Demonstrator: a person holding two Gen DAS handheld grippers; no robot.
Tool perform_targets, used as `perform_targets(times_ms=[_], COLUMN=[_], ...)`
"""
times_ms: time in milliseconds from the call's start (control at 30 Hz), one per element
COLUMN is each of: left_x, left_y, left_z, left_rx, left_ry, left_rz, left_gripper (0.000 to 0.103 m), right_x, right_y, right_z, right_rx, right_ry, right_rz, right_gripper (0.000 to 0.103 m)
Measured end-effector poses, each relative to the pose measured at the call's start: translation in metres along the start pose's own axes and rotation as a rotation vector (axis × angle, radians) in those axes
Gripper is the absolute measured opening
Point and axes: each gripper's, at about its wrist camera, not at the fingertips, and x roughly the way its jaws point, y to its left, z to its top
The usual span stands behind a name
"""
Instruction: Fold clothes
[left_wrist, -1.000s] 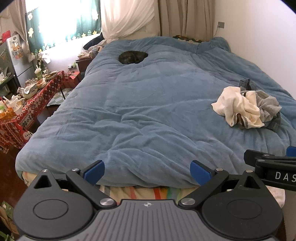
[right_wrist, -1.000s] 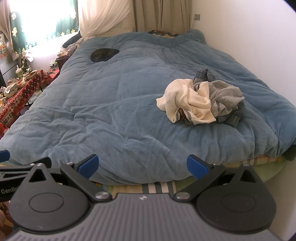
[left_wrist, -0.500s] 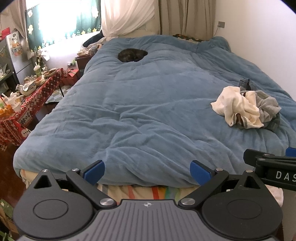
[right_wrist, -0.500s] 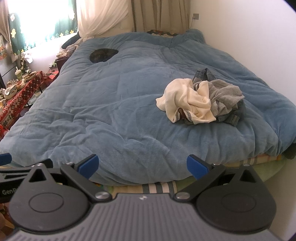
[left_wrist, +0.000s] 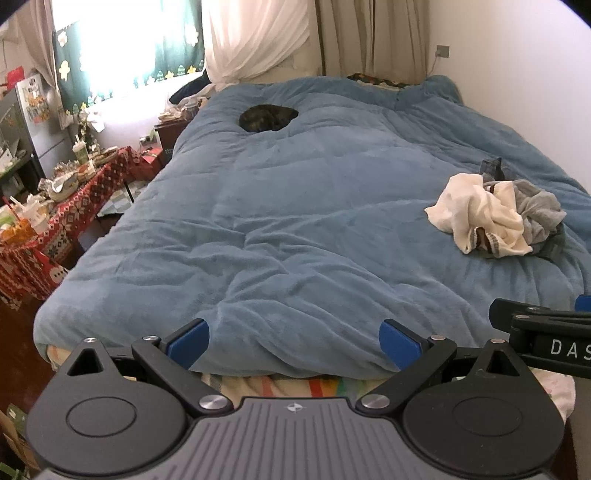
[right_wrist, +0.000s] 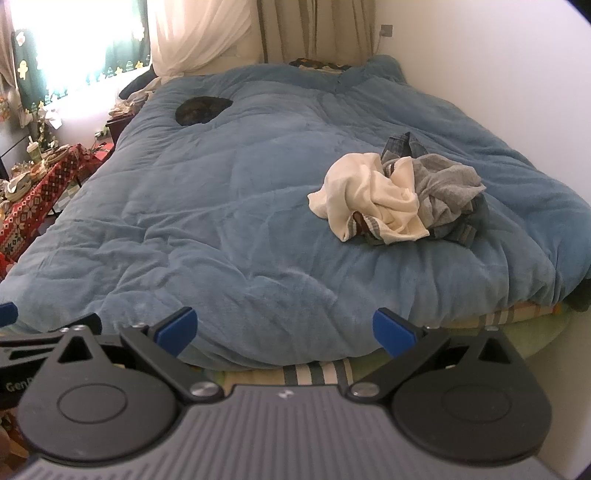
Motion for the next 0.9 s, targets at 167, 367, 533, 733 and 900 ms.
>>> perform_targets(times_ms=[167, 367, 533, 733, 900], left_x=[0.003, 0.014, 0.020, 0.041, 0.065], left_y=[-0.004, -0.008, -0.021, -0.038, -0.058], left_z=[-0.001, -0.002, -0.003, 0.002, 0.007], left_rx=[0.018, 0.024, 0.052, 0.067, 0.118], left_ry=[-0.002, 0.020, -0.013, 0.000, 0.010], left_rz=[0.004, -0.035, -0.072, -0.155, -0.233], left_gripper=[0.100, 0.094, 0.083, 0.083, 0.083], right_x=[0.004, 0.013, 0.021, 0.031, 0.048], right_y=[-0.002, -0.008, -0.017, -0.039, -0.062], right_z=[-0.002, -0.005, -0.007, -0.010, -0.008], right_rx=[0.004, 0.012, 0.023, 0.067, 0.082], right_ry=[0.007, 0.008, -0.009, -0.087, -0.121], right_rz=[-0.008, -0.015, -0.010, -0.029, -0.126], right_gripper=[0.102, 0.102, 0.102, 0.102, 0.102])
